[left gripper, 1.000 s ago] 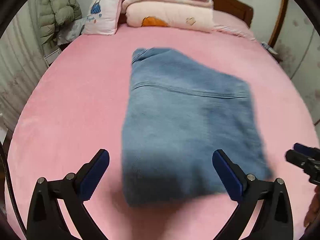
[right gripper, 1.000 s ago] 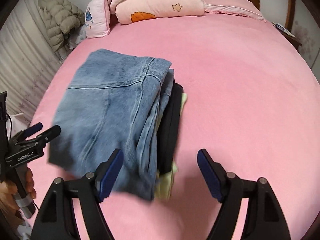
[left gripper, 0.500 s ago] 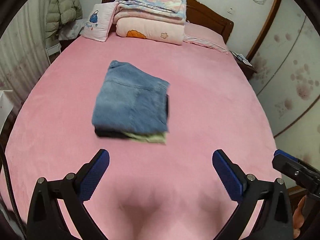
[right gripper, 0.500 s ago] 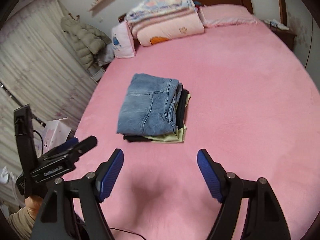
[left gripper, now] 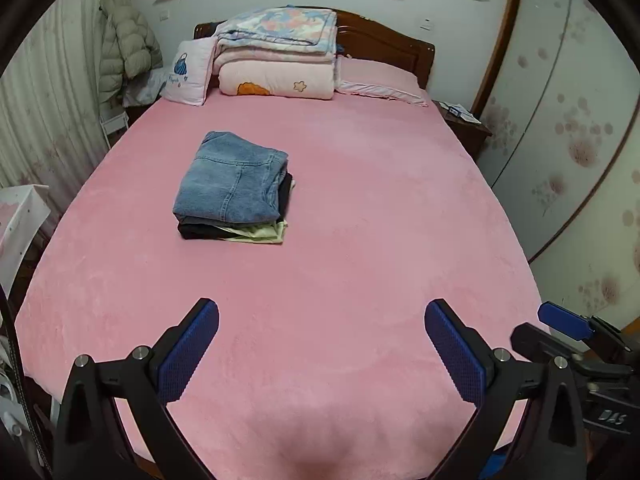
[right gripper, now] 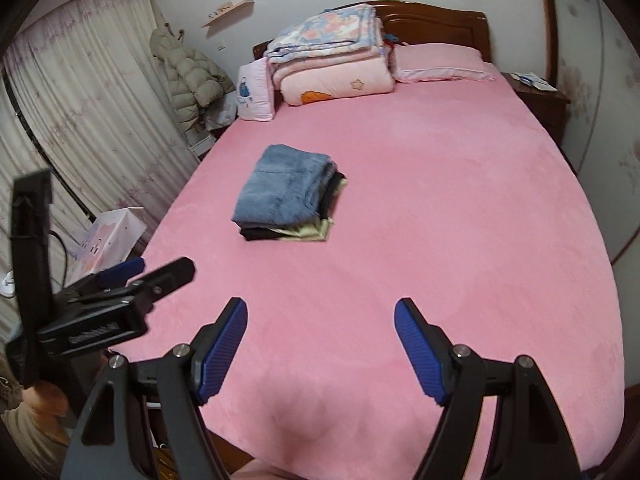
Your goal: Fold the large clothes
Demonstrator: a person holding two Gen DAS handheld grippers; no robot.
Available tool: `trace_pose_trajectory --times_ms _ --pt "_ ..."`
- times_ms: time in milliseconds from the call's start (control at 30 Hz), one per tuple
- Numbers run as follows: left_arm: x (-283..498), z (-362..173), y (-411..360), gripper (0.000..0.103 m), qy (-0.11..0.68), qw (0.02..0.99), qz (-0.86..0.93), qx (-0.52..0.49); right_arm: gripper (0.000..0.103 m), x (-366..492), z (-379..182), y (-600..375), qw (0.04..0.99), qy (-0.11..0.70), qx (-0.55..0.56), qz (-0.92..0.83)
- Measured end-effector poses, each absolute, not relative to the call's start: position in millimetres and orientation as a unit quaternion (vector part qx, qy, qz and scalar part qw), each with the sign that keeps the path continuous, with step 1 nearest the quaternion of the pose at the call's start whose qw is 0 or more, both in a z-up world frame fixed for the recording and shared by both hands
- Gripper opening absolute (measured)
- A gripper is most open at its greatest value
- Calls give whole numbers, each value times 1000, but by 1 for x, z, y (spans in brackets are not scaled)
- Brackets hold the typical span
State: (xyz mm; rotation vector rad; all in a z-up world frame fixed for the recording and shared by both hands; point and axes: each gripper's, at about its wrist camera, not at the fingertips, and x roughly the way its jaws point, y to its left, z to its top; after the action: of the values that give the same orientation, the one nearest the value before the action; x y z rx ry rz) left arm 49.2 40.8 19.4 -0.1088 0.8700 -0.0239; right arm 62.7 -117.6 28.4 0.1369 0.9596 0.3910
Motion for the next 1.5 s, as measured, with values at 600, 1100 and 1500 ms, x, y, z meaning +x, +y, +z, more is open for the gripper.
trace_pose_trajectory --times_ms 600,1100,1500 --pt "-6 -14 -20 102 431 902 9 2 76 6 4 -158 889 442 43 112" --pt "-4 -17 -29 102 433 901 3 -3 76 5 -1 -167 885 452 49 100" --pt "1 -19 -35 102 432 902 8 -5 76 6 -2 -169 885 452 47 96"
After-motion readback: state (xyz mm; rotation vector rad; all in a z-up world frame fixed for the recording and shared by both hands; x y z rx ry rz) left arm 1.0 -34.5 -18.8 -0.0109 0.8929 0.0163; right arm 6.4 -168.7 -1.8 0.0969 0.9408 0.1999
